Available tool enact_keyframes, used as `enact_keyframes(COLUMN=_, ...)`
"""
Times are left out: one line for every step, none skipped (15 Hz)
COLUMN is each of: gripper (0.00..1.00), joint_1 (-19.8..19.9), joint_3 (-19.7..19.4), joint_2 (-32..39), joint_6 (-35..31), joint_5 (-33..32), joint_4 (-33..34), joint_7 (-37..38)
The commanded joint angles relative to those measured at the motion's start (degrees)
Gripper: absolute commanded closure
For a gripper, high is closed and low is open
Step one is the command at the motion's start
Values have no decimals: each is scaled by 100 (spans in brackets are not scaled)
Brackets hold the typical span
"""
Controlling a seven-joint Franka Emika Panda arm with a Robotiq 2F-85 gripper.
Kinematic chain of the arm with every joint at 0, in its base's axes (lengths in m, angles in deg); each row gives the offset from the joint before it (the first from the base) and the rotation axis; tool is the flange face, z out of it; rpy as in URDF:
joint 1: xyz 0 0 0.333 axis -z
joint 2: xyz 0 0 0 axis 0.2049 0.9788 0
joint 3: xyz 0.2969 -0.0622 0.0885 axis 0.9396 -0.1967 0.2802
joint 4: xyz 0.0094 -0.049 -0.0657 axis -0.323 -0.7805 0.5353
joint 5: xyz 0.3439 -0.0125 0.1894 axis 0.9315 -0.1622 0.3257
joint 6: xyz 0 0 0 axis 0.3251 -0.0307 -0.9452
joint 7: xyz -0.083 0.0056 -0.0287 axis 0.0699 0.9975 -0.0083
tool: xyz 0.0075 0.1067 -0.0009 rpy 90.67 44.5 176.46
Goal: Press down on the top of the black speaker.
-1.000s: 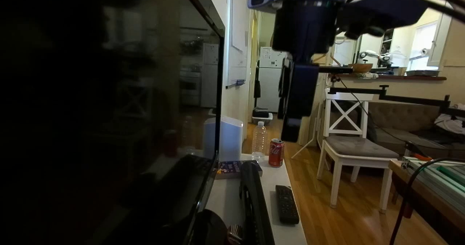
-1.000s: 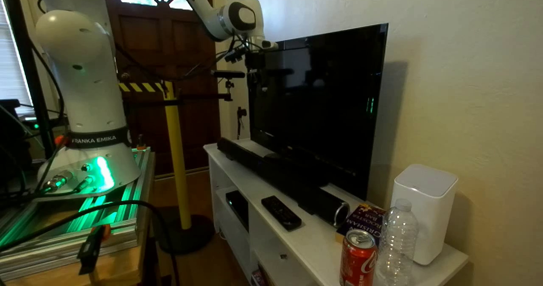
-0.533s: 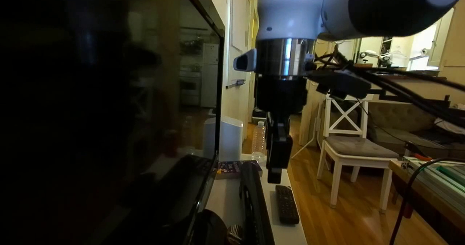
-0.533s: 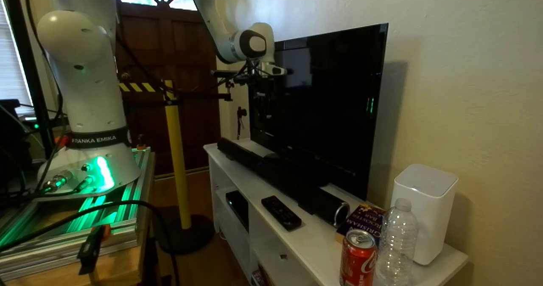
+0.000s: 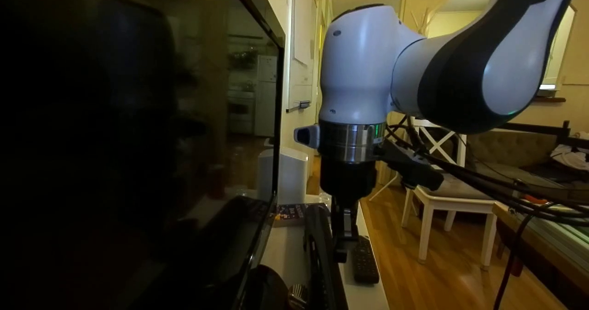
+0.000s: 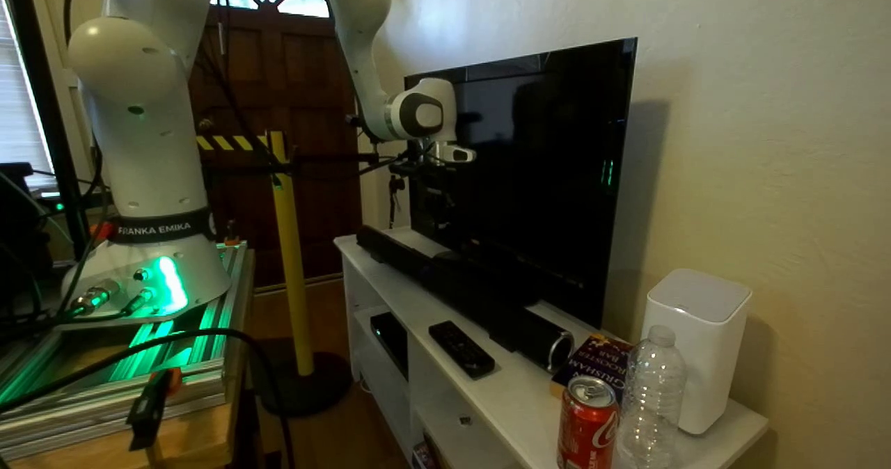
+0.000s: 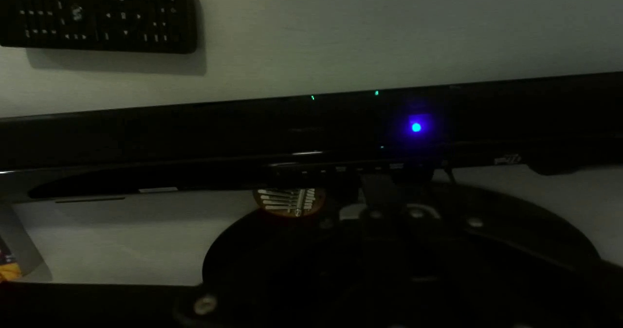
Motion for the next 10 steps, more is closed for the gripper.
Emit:
enact_keyframes(gripper=99, joint_1=-126, joint_3=-111, joint_2=-19, joint_6=1, joint_5=106, joint_4=3, joint_7=-81)
enact_keyframes(gripper=99, joint_1=-134, joint_3=-108, joint_2=-43, joint_6=2, joint_5=104, joint_4=3, joint_7=-79)
enact_keyframes(gripper=99, joint_1=-140, joint_3=-106, joint_2=-61, joint_6=2, joint_5=103, joint_4=6, joint_7=-77)
enact_keyframes(gripper=99, joint_1=-73, joint_3=-57, joint_2=56, joint_6=-5, joint_5=189, joint_4=59, joint_7=-173)
enact_keyframes(gripper=99, joint_1=-122, joint_3=-151, joint_2=138, joint_6=-34, joint_5=98, joint_4=91, joint_7=-79)
enact_keyframes(gripper=99, joint_1=-49, joint_3=-112, joint_2=216, joint_6=-57, joint_5=178, joint_4=117, joint_7=-200)
enact_keyframes(gripper=99, joint_1=-55, joint_3=-155, joint_2=282, joint_6=-70, joint_5=157, joint_4=143, joint_7=-191)
enact_keyframes(gripper=99, joint_1=-23, joint_3=-153, joint_2=358, joint_6=-112, joint_5=186, joint_4=165, joint_7=-252)
enact_keyframes(gripper=99, joint_1=-32, joint_3=-189, joint_2=428, joint_6=-182, joint_5=156, joint_4=179, joint_7=-266)
enact_keyframes(gripper=99, joint_1=-16, joint_3=-194, joint_2=494, joint_6=-252, joint_5=175, joint_4=186, joint_7=-316)
